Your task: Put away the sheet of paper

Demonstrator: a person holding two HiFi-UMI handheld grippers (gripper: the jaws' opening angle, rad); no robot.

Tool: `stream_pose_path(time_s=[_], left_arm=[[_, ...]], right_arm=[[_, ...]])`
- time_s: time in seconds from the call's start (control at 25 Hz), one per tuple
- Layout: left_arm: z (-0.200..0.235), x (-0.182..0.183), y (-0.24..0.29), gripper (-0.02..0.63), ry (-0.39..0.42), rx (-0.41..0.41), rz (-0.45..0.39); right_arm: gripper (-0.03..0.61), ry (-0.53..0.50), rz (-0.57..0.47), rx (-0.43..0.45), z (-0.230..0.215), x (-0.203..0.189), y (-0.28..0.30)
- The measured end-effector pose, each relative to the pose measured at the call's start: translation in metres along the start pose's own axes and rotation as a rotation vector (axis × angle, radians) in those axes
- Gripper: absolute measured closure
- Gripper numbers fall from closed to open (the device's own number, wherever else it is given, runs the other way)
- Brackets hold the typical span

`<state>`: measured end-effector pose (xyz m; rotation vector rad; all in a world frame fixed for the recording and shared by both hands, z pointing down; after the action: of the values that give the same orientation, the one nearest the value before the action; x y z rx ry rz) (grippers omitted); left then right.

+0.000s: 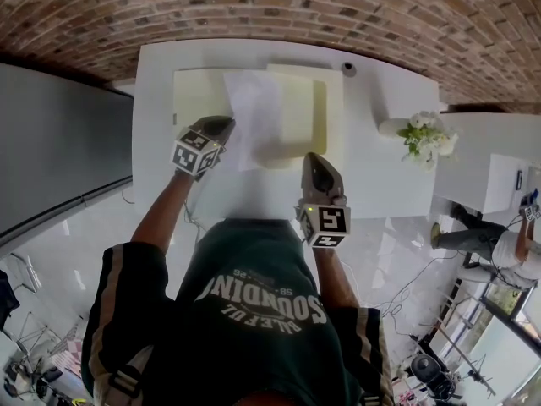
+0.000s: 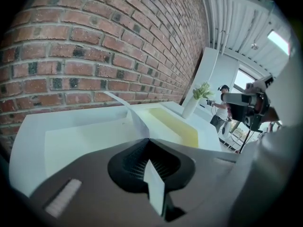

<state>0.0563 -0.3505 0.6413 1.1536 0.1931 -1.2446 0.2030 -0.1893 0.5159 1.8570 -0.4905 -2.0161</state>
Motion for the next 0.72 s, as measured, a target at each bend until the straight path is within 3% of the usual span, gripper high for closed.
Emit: stream_pose_path(time_s=[0.72], left_arm=[[0.001, 0.003, 0.04, 0.603, -0.102, -0.041, 0.025]], right_arm=[[0.578, 0.016, 0.042, 0.02, -0.018, -0.001, 0.032]])
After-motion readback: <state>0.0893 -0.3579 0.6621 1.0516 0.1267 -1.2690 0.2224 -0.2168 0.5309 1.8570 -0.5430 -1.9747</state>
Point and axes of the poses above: the fingertips, and each gripper's own axes: y forward along the fingers, z to its left, x out of its top, the point moved 3 cm from there along -y, backward along the fingers, and after that the axes turned 12 degrees about -y, right-handed, at the moved point
